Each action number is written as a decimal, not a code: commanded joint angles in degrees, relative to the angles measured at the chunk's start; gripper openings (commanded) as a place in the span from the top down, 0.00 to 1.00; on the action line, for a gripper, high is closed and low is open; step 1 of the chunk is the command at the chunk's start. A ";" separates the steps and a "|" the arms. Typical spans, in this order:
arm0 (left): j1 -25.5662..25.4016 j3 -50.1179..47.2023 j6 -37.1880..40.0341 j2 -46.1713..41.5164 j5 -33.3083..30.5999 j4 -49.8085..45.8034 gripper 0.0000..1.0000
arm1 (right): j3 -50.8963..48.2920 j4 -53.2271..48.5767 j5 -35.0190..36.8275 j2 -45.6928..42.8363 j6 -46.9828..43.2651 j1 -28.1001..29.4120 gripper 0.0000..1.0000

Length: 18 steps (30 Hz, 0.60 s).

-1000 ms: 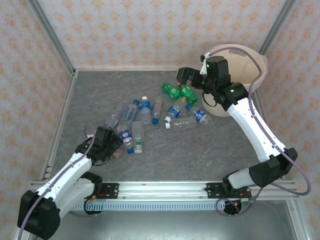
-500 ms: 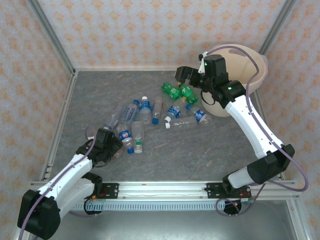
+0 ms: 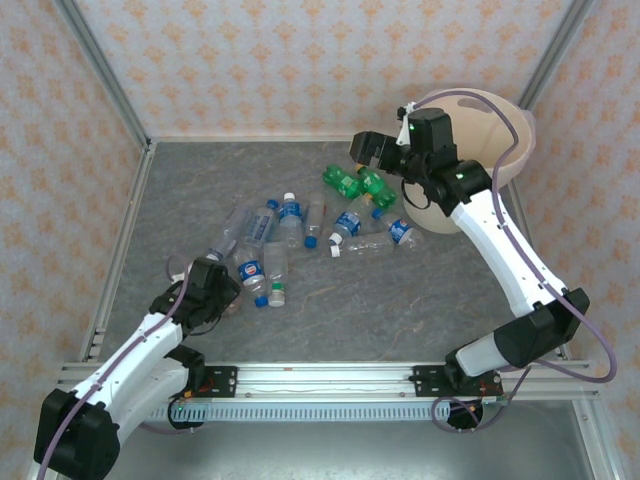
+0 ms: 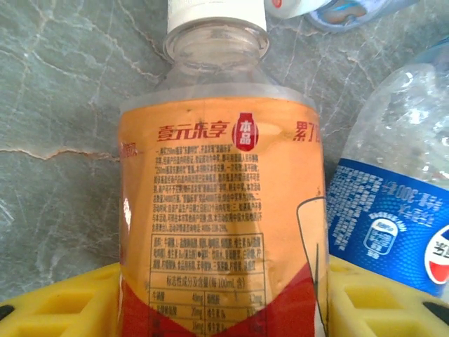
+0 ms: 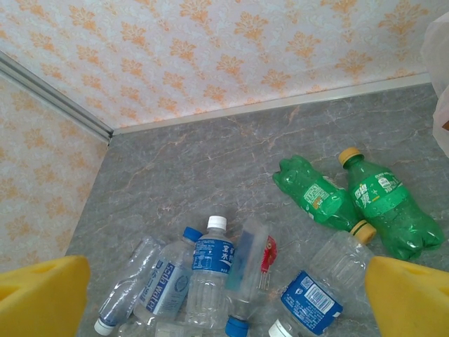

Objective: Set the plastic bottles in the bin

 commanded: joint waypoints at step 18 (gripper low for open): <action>-0.21 20.53 15.06 2.62 -3.01 4.89 0.46 | 3.50 -0.53 -0.40 -0.05 0.15 0.45 0.00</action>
